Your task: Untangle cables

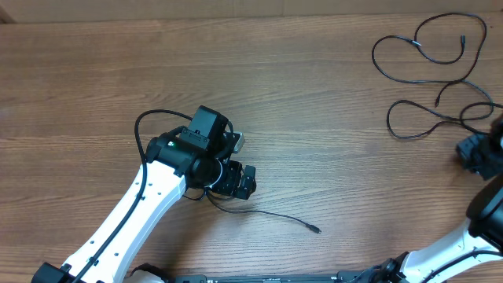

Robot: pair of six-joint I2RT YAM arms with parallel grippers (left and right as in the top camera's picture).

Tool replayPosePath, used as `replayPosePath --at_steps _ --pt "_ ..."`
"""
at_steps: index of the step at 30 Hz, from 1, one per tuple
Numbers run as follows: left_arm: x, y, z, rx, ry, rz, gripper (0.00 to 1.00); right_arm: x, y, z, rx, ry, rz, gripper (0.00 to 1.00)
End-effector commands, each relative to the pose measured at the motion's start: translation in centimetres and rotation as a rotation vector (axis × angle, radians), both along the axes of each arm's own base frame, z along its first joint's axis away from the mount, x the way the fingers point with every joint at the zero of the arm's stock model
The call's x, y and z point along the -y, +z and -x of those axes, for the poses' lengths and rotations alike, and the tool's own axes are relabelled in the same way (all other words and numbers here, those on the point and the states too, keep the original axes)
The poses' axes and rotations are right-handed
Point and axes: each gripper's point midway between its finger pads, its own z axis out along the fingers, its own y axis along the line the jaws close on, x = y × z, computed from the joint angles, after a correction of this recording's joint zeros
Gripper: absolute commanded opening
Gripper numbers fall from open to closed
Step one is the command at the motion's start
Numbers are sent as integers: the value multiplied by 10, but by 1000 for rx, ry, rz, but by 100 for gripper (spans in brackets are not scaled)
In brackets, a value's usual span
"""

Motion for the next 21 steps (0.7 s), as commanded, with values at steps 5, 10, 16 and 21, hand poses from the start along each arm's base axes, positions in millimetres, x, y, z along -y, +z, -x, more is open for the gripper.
replayPosePath --at_steps 5,10,16,21 --pt "3 10 -4 37 -3 15 100 42 13 14 70 -153 52 4" --pt "3 10 -4 37 -3 15 100 55 13 20 123 -197 35 4" --pt "3 10 -4 37 -3 15 100 64 10 33 96 -228 54 4" --pt "3 10 -4 37 -3 15 100 53 -3 22 125 -208 -15 4"
